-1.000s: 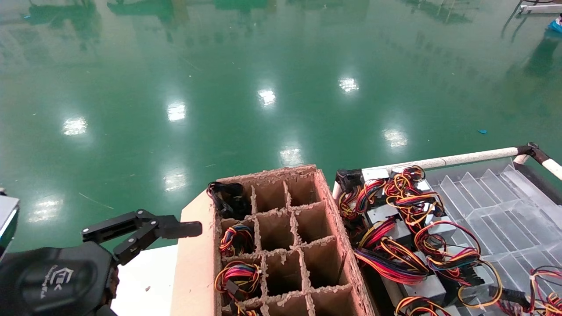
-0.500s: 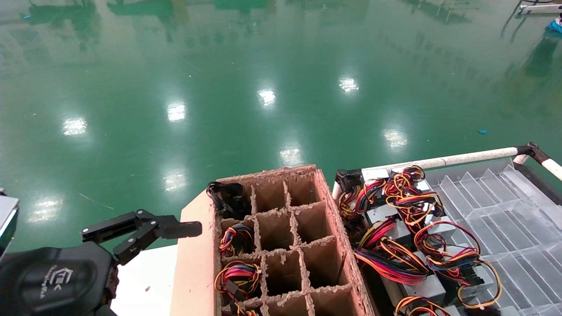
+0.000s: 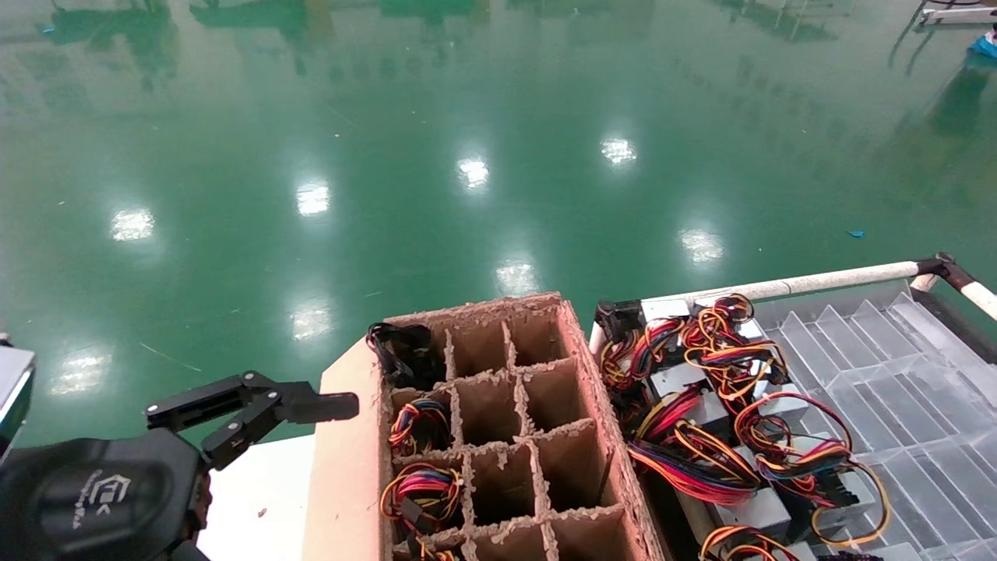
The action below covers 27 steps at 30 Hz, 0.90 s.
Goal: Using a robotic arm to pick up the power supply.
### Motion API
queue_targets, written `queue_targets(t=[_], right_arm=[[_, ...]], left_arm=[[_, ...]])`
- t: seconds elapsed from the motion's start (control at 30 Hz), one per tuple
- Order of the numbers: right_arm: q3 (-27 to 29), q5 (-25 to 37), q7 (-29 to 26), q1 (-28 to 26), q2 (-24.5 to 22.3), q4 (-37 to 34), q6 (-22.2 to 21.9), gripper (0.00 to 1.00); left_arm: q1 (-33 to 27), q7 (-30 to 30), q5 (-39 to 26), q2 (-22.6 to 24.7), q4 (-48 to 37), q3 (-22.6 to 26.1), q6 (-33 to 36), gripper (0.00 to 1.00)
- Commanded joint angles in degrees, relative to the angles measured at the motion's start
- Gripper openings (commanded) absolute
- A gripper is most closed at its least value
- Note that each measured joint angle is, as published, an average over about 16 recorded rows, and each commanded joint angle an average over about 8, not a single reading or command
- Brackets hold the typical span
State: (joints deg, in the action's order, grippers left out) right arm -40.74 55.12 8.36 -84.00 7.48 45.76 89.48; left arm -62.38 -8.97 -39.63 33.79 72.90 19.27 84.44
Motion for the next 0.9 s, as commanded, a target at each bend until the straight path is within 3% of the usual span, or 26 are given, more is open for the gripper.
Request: queue_targets(t=[0.03,0.9], right_arm=[[0.6,-0.1,-0.4,0.5,0.7,0.7,0.0,1.0],[12.0,-6.3,-9.3,10.9,13.4,13.5,-1.8,1.0]], left_arm=[[0.0,0.0,0.0,0.0,0.0,0.0,0.0,1.0],[0.0,0.0,0.0,0.0,0.0,0.0,0.0,1.0]])
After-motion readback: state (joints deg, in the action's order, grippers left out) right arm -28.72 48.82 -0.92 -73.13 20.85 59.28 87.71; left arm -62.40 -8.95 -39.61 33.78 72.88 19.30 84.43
